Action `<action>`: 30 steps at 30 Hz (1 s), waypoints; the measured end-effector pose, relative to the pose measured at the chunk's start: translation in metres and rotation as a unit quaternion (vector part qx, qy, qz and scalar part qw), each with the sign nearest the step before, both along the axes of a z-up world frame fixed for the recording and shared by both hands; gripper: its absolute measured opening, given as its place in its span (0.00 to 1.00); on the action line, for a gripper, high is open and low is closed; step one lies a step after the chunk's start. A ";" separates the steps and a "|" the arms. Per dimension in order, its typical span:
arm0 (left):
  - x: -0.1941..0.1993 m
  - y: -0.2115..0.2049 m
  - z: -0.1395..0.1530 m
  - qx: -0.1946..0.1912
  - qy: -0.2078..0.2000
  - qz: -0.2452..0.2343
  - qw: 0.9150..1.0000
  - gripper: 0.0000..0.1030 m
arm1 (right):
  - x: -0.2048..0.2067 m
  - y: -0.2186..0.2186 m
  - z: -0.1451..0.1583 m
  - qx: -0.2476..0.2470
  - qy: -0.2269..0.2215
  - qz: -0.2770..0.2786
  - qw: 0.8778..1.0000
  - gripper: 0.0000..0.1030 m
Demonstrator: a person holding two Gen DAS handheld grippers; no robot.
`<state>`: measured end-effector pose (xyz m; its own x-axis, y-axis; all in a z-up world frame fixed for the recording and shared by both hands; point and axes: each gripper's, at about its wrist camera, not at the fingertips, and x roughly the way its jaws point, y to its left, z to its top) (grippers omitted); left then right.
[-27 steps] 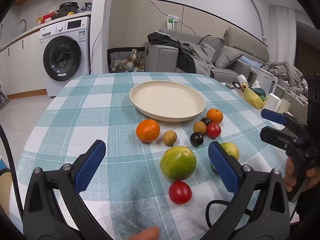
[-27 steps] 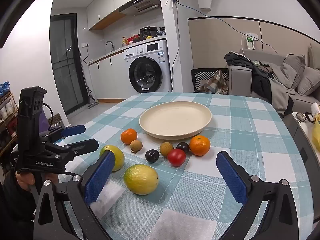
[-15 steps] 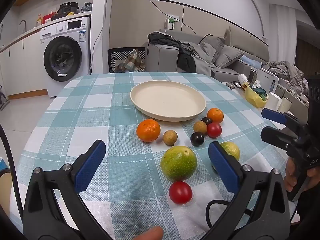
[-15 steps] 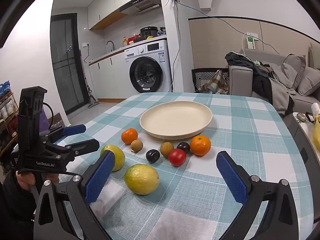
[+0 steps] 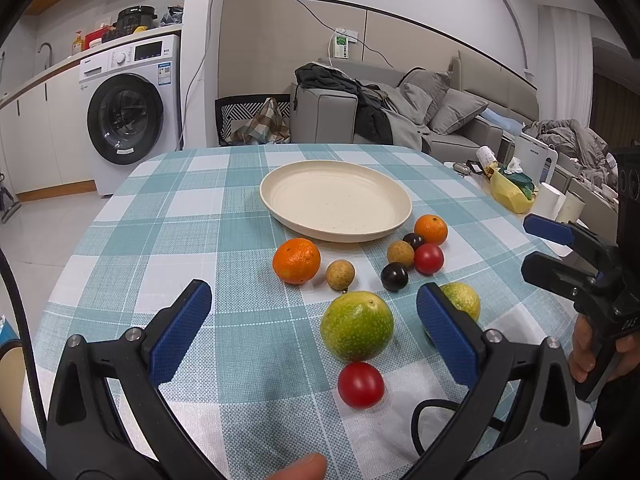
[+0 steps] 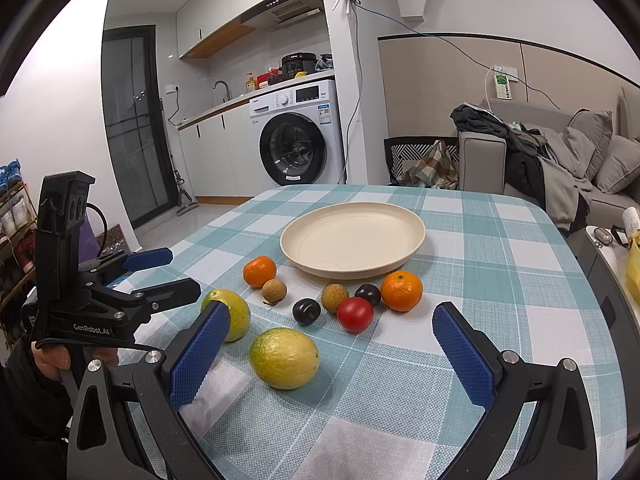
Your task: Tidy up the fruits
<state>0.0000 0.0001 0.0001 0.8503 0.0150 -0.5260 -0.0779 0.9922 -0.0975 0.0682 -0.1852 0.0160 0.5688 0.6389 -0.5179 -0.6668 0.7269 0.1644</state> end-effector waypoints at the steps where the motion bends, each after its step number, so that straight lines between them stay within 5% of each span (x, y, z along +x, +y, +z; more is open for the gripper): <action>1: 0.000 0.000 0.000 0.000 0.000 0.000 1.000 0.99 | 0.000 0.000 0.000 0.000 0.000 0.000 1.000 1.00; 30: 0.000 -0.005 -0.005 0.005 0.002 -0.003 1.000 0.99 | -0.001 0.001 0.001 -0.002 -0.001 0.001 1.000 1.00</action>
<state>0.0000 -0.0050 -0.0053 0.8479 0.0158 -0.5299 -0.0731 0.9935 -0.0873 0.0668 -0.1844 0.0172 0.5690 0.6382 -0.5187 -0.6682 0.7264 0.1608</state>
